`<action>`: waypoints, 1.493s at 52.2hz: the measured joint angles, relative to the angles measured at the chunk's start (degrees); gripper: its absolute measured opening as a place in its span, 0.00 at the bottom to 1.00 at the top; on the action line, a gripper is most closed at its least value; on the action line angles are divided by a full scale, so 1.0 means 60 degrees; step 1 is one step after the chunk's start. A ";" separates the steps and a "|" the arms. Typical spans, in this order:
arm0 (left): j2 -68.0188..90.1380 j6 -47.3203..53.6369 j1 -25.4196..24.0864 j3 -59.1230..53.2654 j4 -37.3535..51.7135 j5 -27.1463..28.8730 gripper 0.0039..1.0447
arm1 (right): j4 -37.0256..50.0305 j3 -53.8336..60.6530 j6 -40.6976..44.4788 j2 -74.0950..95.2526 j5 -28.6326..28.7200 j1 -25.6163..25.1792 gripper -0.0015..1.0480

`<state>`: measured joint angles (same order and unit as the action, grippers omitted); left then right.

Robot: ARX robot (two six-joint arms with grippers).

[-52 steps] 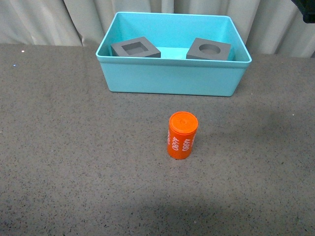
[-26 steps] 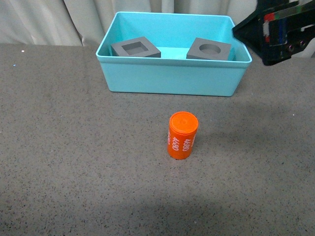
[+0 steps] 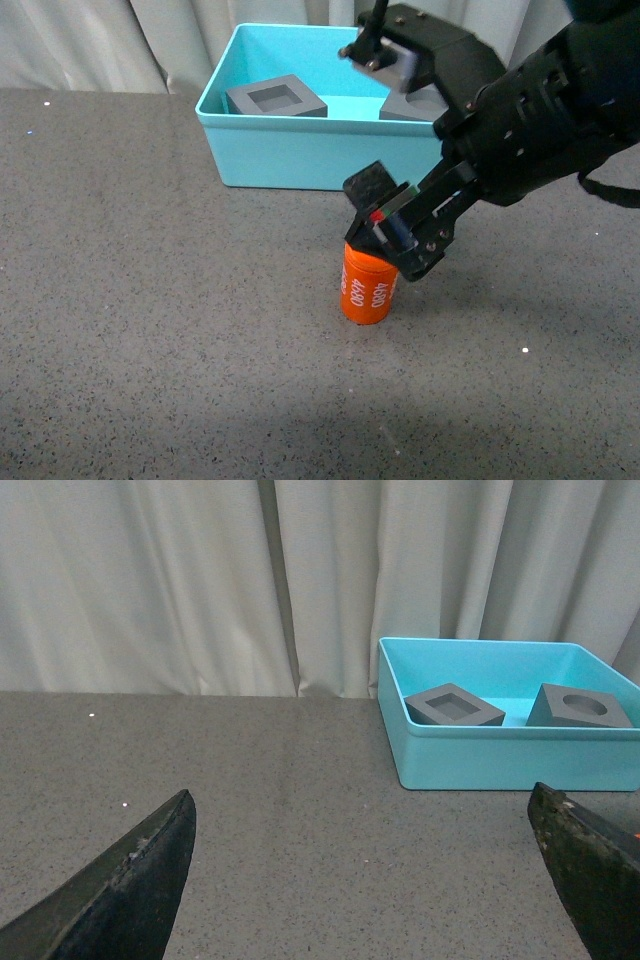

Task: Place gray and orange parts in blue box

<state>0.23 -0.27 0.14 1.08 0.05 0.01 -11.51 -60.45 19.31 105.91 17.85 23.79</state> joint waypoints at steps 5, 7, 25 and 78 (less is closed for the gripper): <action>0.0000 0.0000 0.0000 0.0000 0.0000 0.0000 0.94 | 0.0022 -0.0171 0.0146 0.0423 -0.0127 0.0208 0.91; 0.0000 0.0000 0.0000 0.0000 -0.0004 0.0000 0.94 | 0.0055 -0.0266 0.0179 0.0616 -0.0321 0.0306 0.91; 0.0000 0.0000 0.0000 0.0000 -0.0004 0.0000 0.94 | -0.0525 -0.1038 0.0131 0.1861 -0.0994 0.0667 0.53; 0.0000 0.0000 0.0000 0.0000 -0.0004 0.0000 0.94 | -0.2299 -0.9085 -0.1370 0.5257 -0.1144 -0.0452 0.43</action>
<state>0.23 -0.27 0.14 1.08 0.03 0.01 -25.30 -114.96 11.09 137.45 10.98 21.08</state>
